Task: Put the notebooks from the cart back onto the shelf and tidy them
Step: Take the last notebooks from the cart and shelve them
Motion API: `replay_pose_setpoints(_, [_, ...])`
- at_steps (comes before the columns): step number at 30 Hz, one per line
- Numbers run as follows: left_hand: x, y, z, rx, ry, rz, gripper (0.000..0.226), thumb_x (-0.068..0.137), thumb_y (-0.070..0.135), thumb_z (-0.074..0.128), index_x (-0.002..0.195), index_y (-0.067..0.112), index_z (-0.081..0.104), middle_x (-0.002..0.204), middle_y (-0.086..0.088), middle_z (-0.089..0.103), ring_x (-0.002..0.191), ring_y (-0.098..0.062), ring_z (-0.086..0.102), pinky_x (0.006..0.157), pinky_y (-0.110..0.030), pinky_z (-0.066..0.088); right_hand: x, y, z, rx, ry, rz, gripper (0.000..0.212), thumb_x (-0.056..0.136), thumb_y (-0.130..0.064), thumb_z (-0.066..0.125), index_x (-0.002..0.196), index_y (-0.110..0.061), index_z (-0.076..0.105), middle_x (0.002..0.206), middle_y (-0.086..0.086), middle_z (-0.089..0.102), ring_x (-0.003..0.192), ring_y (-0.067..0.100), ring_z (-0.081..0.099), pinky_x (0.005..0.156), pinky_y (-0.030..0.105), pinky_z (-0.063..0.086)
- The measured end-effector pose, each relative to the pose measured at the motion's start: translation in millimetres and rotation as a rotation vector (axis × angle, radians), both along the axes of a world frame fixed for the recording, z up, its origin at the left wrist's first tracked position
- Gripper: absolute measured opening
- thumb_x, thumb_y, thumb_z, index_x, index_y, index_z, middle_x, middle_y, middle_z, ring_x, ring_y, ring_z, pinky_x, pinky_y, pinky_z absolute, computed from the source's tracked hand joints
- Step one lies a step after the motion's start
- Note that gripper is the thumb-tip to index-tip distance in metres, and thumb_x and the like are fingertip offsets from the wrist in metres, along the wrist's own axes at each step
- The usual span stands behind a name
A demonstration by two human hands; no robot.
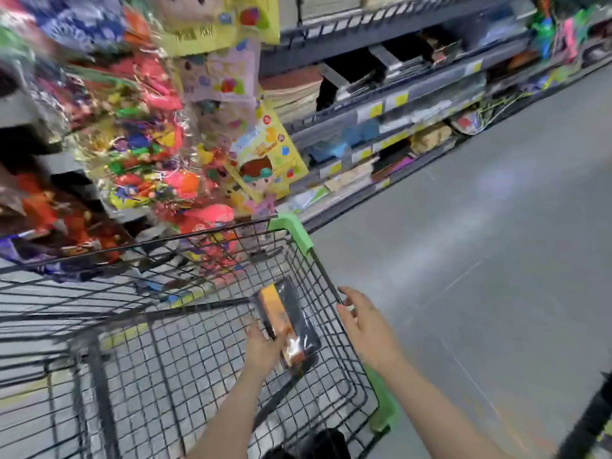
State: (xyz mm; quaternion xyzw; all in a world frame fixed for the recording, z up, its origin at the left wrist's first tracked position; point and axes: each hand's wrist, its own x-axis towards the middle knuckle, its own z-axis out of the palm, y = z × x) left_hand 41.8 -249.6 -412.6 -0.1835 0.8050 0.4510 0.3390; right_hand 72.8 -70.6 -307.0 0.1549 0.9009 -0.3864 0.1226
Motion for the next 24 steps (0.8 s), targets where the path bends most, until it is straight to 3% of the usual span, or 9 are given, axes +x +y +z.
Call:
replay_pose_setpoints(2, [1.6,12.8,-13.5,0.015,0.035,0.061,0.057,0.083,0.016,0.066,0.129,-0.004,0.04,0.113,-0.019,0.06,0.102,-0.034,0.059,0.068,-0.02,0.04,1.4,-1.2,-3.8,-0.005,0.013,-0.024,0.04,0.096,-0.039,0.034,0.135,-0.028,0.036,0.121,-0.008,0.047,0.093,0.007,0.051,0.087,0.027,0.043])
replay_pose_setpoints(4, [4.8,25.6,-20.4,-0.052,0.115,0.095,0.032,0.082,0.012,0.066,0.108,-0.002,0.055,0.097,-0.013,0.063,0.089,-0.03,0.061,0.055,-0.017,0.035,2.0,-1.2,-8.1,-0.014,0.039,-0.06,0.039,0.095,-0.039,0.033,0.133,-0.029,0.038,0.12,-0.006,0.049,0.094,0.009,0.052,0.091,0.034,0.045])
replay_pose_setpoints(5, [6.6,32.3,-19.5,-0.081,0.121,0.108,0.033,0.081,0.014,0.067,0.109,-0.001,0.056,0.099,-0.008,0.06,0.087,-0.03,0.061,0.053,-0.014,0.036,2.7,-1.1,-10.2,-0.01,0.048,-0.067,0.038,0.095,-0.039,0.033,0.132,-0.029,0.038,0.119,-0.004,0.051,0.093,0.01,0.052,0.092,0.037,0.045])
replay_pose_setpoints(6, [5.9,38.3,-18.3,-0.105,0.129,0.142,0.045,0.08,0.018,0.068,0.117,0.0,0.051,0.107,-0.006,0.057,0.089,-0.03,0.06,0.058,-0.014,0.04,3.2,-1.2,-11.6,-0.006,0.052,-0.074,0.038,0.095,-0.039,0.034,0.131,-0.029,0.039,0.118,-0.004,0.052,0.093,0.01,0.053,0.092,0.038,0.046])
replay_pose_setpoints(8, [0.3,46.8,-17.6,-0.156,0.105,0.204,0.073,0.075,0.027,0.072,0.133,0.002,0.035,0.127,-0.016,0.046,0.105,-0.036,0.054,0.077,-0.033,0.048,2.9,-1.8,-13.4,-0.009,0.065,-0.081,0.038,0.095,-0.039,0.034,0.132,-0.03,0.039,0.119,-0.003,0.052,0.093,0.009,0.054,0.09,0.036,0.046])
replay_pose_setpoints(12, [-12.8,57.4,-29.7,-0.125,0.071,0.274,0.086,0.073,0.022,0.075,0.139,-0.002,0.025,0.136,-0.026,0.036,0.122,-0.04,0.039,0.101,-0.043,0.035,-0.8,-1.5,-15.9,-0.013,0.072,-0.079,0.039,0.094,-0.04,0.036,0.132,-0.03,0.038,0.115,-0.005,0.052,0.092,0.005,0.054,0.084,0.028,0.045])
replay_pose_setpoints(15, [-6.5,55.5,-49.3,-0.094,0.102,0.356,0.071,0.071,0.015,0.075,0.13,-0.002,0.038,0.123,-0.024,0.049,0.114,-0.041,0.048,0.095,-0.049,0.044,-1.5,0.4,-16.5,-0.013,0.074,-0.089,0.039,0.094,-0.039,0.037,0.132,-0.029,0.039,0.113,-0.006,0.053,0.09,0.0,0.052,0.08,0.022,0.042])
replay_pose_setpoints(19, [-10.9,51.0,-38.5,0.093,0.063,0.521,0.028,0.085,0.016,0.063,0.106,0.003,0.051,0.096,-0.011,0.061,0.084,-0.026,0.059,0.065,-0.029,0.046,-3.7,0.9,-18.2,0.015,0.065,-0.053,0.04,0.094,-0.039,0.037,0.133,-0.03,0.037,0.117,-0.005,0.052,0.091,0.002,0.053,0.086,0.03,0.048])
replay_pose_setpoints(24, [-9.6,18.9,-17.3,0.28,-0.009,0.483,0.014,0.09,0.023,0.056,0.093,0.011,0.06,0.076,-0.001,0.06,0.069,-0.017,0.056,0.066,-0.029,0.044,2.8,-10.5,-1.9,0.247,0.209,-0.01,0.044,0.093,-0.038,0.035,0.133,-0.02,0.039,0.13,-0.001,0.045,0.118,0.012,0.04,0.099,0.022,0.03])
